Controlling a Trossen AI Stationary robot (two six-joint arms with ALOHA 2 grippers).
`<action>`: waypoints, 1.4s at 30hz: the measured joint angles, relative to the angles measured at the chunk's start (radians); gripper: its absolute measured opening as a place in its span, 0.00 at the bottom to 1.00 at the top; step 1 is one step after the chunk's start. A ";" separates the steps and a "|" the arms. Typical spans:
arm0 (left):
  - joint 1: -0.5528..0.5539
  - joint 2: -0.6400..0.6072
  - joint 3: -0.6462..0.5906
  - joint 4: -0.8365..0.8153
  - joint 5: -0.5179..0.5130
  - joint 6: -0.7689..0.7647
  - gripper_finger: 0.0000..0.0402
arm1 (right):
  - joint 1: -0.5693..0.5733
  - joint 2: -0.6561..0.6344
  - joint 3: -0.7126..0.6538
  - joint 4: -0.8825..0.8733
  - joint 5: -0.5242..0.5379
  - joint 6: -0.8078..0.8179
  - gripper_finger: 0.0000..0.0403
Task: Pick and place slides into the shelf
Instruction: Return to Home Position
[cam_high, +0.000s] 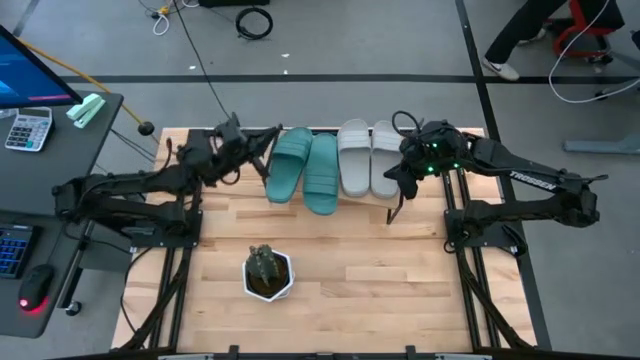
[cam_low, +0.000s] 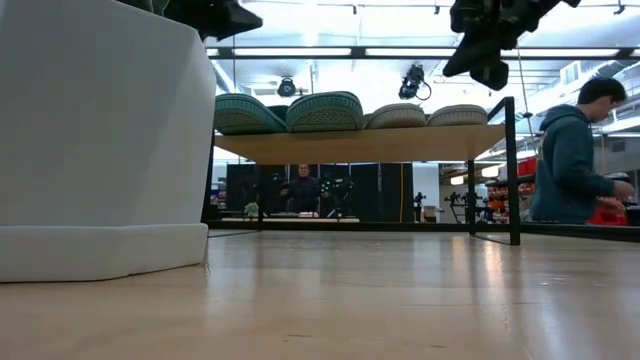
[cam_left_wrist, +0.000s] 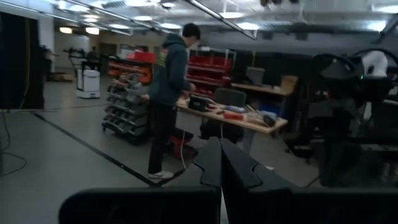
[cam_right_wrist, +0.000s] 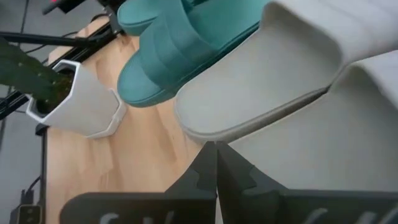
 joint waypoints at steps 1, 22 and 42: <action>-0.019 -0.012 -0.027 0.027 -0.029 -0.004 0.00 | 0.000 0.007 0.000 0.002 -0.008 -0.001 0.00; -0.254 -0.508 -0.351 0.197 -0.240 0.194 0.00 | -0.046 0.076 0.000 0.078 -0.074 -0.019 0.00; -0.275 -0.815 -0.352 -0.138 -0.144 0.233 0.00 | -0.051 0.088 0.000 0.102 -0.055 0.011 0.00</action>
